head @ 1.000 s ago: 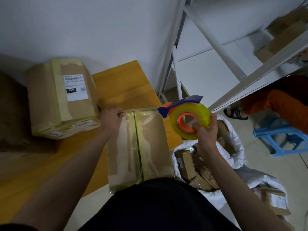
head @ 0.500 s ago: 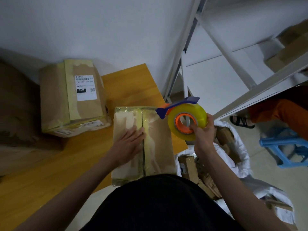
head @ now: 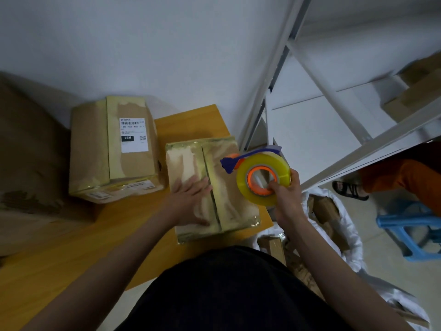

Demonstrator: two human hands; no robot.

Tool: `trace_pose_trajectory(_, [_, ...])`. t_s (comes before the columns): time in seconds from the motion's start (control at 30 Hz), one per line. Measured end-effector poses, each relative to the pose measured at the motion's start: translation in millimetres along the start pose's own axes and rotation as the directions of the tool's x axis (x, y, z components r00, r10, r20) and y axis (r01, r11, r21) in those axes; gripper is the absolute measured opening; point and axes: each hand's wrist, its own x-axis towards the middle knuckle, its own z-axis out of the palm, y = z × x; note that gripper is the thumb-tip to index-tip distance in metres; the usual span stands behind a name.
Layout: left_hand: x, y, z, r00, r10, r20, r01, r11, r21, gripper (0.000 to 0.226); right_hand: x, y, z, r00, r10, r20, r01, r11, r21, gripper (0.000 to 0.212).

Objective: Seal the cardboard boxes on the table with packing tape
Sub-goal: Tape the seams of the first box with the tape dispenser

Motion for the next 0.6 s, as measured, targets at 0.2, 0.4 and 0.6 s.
trace_pose_trajectory(0.2, [-2.6, 7.9, -8.8, 0.981, -0.177, -0.077, 0.163, 0.974, -0.159, 0.122, 7.3, 12.6, 5.9, 0.995, 0.098, -0.02, -0.096, 0.992, 0.085, 0.045])
trace_pose_trajectory(0.4, [-34.1, 17.5, 2.9, 0.945, -0.325, -0.031, 0.316, 0.935, -0.164, 0.131, 12.2, 21.7, 16.4, 0.993, 0.113, -0.031, -0.11, 0.99, 0.086, 0.039])
trace_pose_trajectory(0.6, [-21.6, 10.9, -3.4, 0.941, -0.34, -0.009, 0.333, 0.926, -0.176, 0.128, 15.7, 23.2, 29.7, 0.994, 0.095, -0.047, -0.09, 0.991, 0.102, 0.038])
